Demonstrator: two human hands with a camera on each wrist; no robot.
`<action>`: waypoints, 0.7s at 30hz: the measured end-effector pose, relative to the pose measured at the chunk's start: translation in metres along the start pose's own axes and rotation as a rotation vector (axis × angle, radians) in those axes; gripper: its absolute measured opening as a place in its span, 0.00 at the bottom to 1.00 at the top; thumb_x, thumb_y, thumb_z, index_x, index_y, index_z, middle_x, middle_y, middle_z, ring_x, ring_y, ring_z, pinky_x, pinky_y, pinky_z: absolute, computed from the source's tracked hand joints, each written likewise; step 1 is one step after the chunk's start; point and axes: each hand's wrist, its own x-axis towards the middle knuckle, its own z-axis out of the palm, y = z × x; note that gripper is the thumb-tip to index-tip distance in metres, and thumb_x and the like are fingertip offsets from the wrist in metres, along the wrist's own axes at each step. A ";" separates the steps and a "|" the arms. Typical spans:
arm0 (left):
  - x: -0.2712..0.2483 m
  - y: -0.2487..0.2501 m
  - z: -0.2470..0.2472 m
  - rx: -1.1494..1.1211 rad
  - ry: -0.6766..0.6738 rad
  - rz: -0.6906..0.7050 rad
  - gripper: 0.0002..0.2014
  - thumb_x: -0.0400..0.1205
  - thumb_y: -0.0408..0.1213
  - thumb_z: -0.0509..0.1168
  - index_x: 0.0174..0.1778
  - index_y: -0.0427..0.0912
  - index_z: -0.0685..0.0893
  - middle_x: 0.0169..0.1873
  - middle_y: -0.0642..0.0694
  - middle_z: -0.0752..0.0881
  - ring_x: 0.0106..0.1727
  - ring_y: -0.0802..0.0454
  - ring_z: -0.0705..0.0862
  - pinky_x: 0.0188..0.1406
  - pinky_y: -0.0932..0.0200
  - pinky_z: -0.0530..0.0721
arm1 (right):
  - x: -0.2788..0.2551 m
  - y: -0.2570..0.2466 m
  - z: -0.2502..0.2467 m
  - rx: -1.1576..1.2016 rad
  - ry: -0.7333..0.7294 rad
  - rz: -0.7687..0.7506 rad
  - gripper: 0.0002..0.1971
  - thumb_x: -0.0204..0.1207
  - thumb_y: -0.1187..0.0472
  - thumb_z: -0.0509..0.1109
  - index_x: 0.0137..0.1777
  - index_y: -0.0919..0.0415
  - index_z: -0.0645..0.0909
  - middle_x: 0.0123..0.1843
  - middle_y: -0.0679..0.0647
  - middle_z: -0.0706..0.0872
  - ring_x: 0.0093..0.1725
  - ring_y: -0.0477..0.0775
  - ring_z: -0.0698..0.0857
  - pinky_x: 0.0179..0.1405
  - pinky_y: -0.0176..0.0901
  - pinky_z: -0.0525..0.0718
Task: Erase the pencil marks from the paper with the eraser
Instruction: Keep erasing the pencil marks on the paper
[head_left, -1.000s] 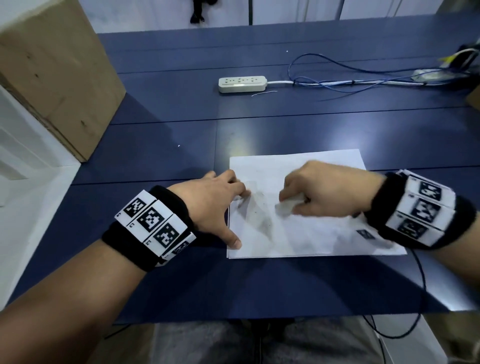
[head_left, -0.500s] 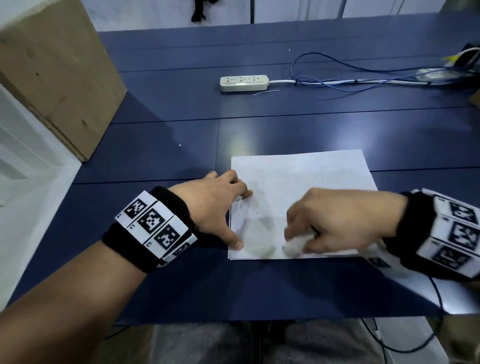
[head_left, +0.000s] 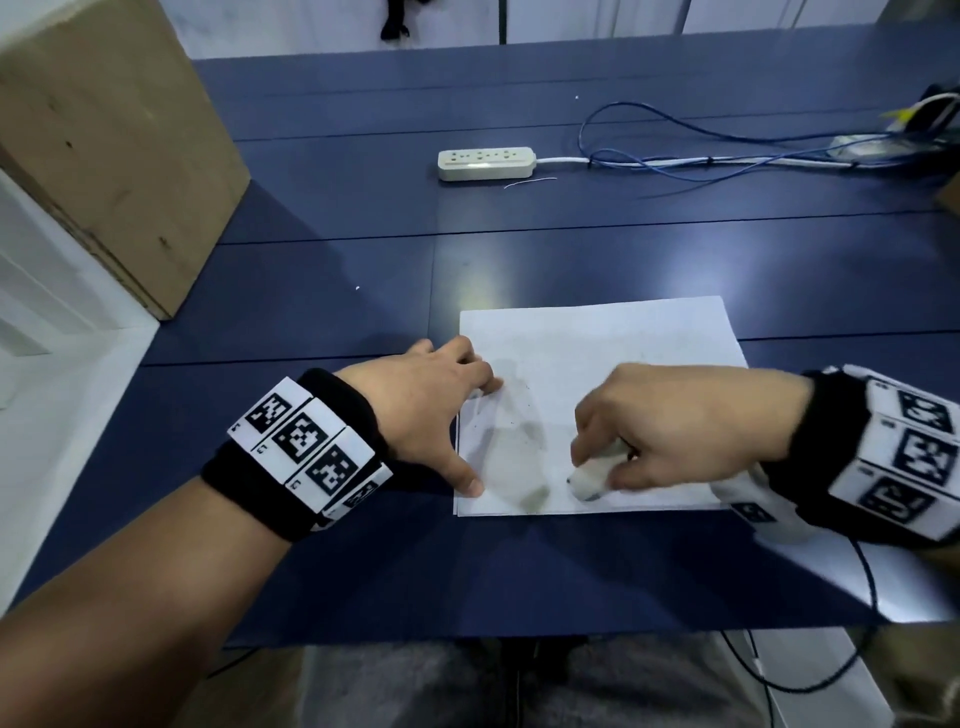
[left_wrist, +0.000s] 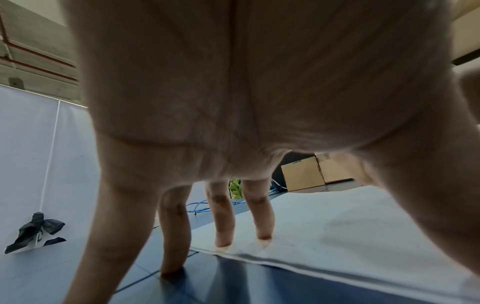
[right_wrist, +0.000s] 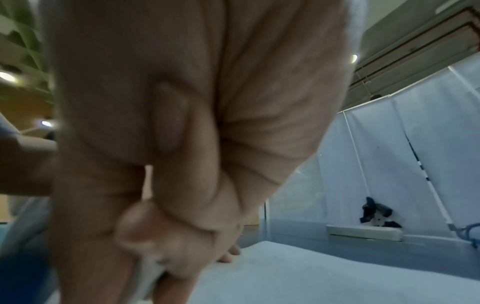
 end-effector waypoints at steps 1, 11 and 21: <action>0.000 0.000 0.000 0.003 -0.001 0.000 0.53 0.57 0.73 0.74 0.78 0.61 0.63 0.65 0.61 0.64 0.63 0.51 0.68 0.62 0.45 0.81 | 0.005 0.007 -0.002 -0.002 0.057 0.034 0.23 0.66 0.42 0.58 0.53 0.49 0.88 0.45 0.46 0.88 0.42 0.46 0.80 0.47 0.44 0.82; 0.000 -0.001 0.001 -0.015 0.011 0.003 0.54 0.57 0.72 0.75 0.78 0.61 0.63 0.66 0.60 0.65 0.64 0.51 0.68 0.62 0.46 0.81 | -0.007 -0.006 0.004 -0.005 -0.039 -0.013 0.17 0.69 0.50 0.65 0.55 0.48 0.87 0.47 0.46 0.86 0.43 0.47 0.79 0.46 0.43 0.81; 0.000 -0.001 0.001 -0.028 0.007 -0.011 0.54 0.56 0.72 0.75 0.78 0.62 0.63 0.64 0.62 0.64 0.62 0.53 0.68 0.60 0.45 0.82 | 0.000 0.012 0.000 -0.059 0.102 0.029 0.20 0.70 0.44 0.61 0.54 0.49 0.88 0.46 0.47 0.88 0.40 0.46 0.78 0.45 0.38 0.78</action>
